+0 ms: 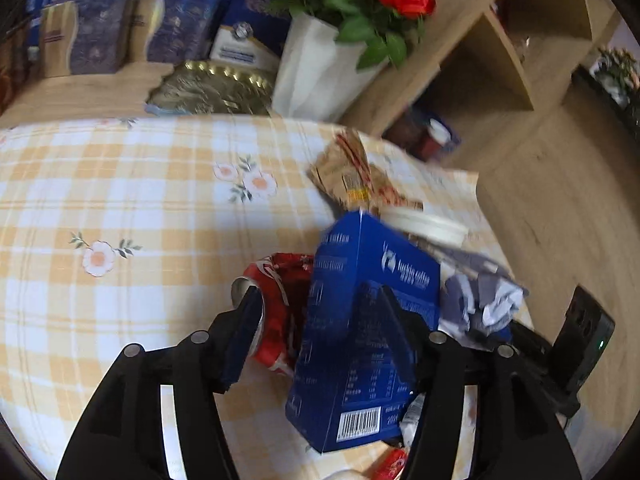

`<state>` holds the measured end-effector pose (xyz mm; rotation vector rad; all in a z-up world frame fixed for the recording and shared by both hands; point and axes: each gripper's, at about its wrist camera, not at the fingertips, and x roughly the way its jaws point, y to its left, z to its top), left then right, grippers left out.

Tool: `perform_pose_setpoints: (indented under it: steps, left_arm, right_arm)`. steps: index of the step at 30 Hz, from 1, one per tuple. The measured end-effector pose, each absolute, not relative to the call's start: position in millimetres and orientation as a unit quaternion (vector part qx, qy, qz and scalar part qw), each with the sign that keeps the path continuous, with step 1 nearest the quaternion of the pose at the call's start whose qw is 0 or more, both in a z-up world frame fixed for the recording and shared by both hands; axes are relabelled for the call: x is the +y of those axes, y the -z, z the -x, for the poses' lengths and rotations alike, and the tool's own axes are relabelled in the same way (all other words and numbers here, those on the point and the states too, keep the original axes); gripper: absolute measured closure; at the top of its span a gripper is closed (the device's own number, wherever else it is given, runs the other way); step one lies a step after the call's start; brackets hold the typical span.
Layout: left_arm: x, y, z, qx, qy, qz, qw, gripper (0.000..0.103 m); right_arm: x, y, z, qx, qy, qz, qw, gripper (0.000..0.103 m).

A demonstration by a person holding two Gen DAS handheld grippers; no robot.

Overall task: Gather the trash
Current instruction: 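Grasp the blue Luckin carton with the left tool while the right tool grasps the grey plastic bag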

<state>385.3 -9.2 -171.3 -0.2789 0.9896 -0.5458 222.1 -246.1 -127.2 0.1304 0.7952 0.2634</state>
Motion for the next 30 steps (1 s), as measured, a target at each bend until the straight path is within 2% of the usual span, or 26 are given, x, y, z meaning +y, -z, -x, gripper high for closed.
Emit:
perform_pose_setpoints:
  steps: [11, 16, 26, 29, 30]
  left_arm:
    - [41, 204, -354, 0.480, 0.287, 0.284, 0.779, 0.043]
    - [35, 220, -360, 0.497, 0.321, 0.309, 0.744, 0.043]
    - [-8, 224, -372, 0.517, 0.350, 0.233, 0.746, 0.042]
    - [-17, 219, -366, 0.509, 0.352, 0.210, 0.757, 0.050]
    - [-18, 214, -361, 0.500, 0.356, 0.206, 0.762, 0.056]
  right_arm:
    - [-250, 131, -222, 0.385, -0.132, -0.076, 0.910, 0.075]
    - [-250, 131, -224, 0.388, -0.130, -0.079, 0.909, 0.075]
    - [-251, 135, -227, 0.396, -0.131, -0.074, 0.906, 0.075]
    - [-251, 137, -229, 0.399, -0.123, -0.071, 0.906, 0.075]
    - [-252, 137, -229, 0.401, -0.120, -0.073, 0.905, 0.075]
